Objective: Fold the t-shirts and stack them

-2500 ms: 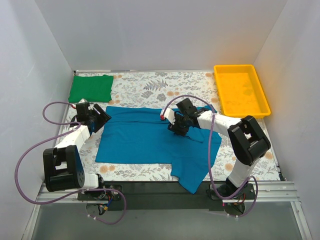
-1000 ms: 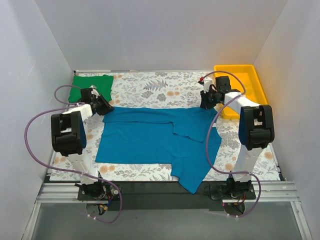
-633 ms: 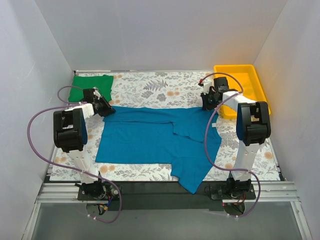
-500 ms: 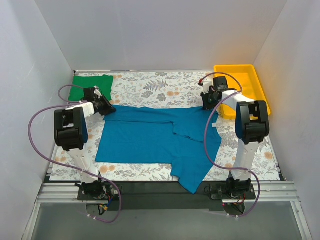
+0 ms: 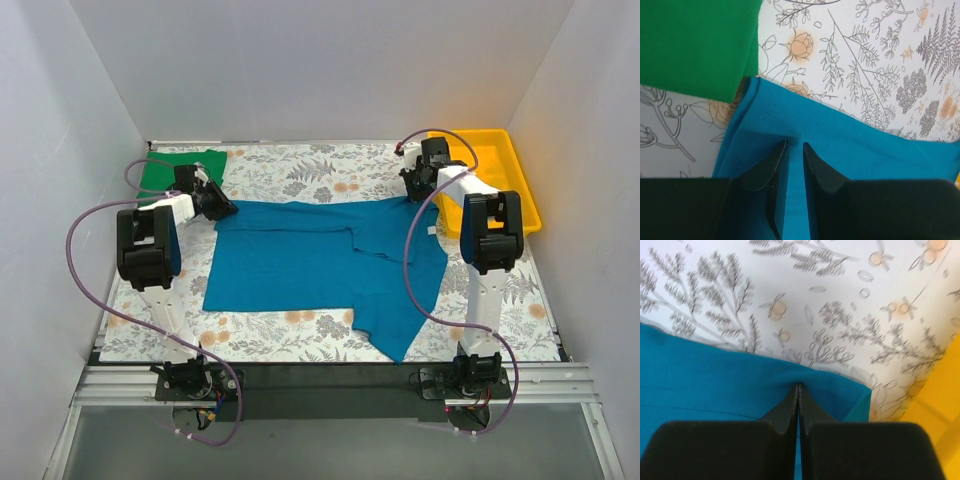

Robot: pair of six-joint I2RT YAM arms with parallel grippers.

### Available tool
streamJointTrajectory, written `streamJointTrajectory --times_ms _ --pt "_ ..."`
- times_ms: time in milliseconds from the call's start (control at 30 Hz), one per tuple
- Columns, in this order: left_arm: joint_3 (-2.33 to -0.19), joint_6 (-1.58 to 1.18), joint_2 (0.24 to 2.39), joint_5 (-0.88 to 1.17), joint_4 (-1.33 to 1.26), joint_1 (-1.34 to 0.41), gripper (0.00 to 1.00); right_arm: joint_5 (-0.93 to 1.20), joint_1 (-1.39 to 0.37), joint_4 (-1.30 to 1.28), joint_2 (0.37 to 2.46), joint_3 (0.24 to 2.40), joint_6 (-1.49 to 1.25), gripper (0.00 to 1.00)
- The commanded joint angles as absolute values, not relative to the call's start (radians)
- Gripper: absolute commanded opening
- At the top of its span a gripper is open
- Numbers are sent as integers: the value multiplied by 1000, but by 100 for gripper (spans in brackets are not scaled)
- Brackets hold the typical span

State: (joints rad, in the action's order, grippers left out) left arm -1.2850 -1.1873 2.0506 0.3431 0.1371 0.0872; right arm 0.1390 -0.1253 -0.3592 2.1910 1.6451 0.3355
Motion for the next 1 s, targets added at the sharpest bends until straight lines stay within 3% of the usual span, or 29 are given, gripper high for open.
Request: streamJointTrajectory --times_ms 0,233,400,500,633,667,733,867,967 --pt "-1327 -1193 2091 322 195 78 17 61 -120 -400 2255 1747 342 1" --pt "-1336 -1195 2053 334 170 72 21 193 -123 -420 2240 1816 379 1" --pt "-1263 -1178 1853 330 83 72 37 310 -146 -411 2103 1746 419 25" --pt "-1210 -1161 1691 293 78 72 49 337 -179 -413 2008 1706 440 37" --pt "-1070 -1157 1415 232 106 75 68 406 -242 -443 1828 1532 523 45" --pt "-983 -1166 1367 218 112 83 81 451 -253 -462 1789 1491 558 46" --pt "-896 -1245 1237 174 152 92 98 594 -290 -567 1670 1395 732 48" --pt "-688 -1356 1063 247 216 114 98 666 -339 -690 1442 1035 1049 49" --pt "-585 -1433 964 317 285 115 93 672 -360 -733 1281 882 1176 50"
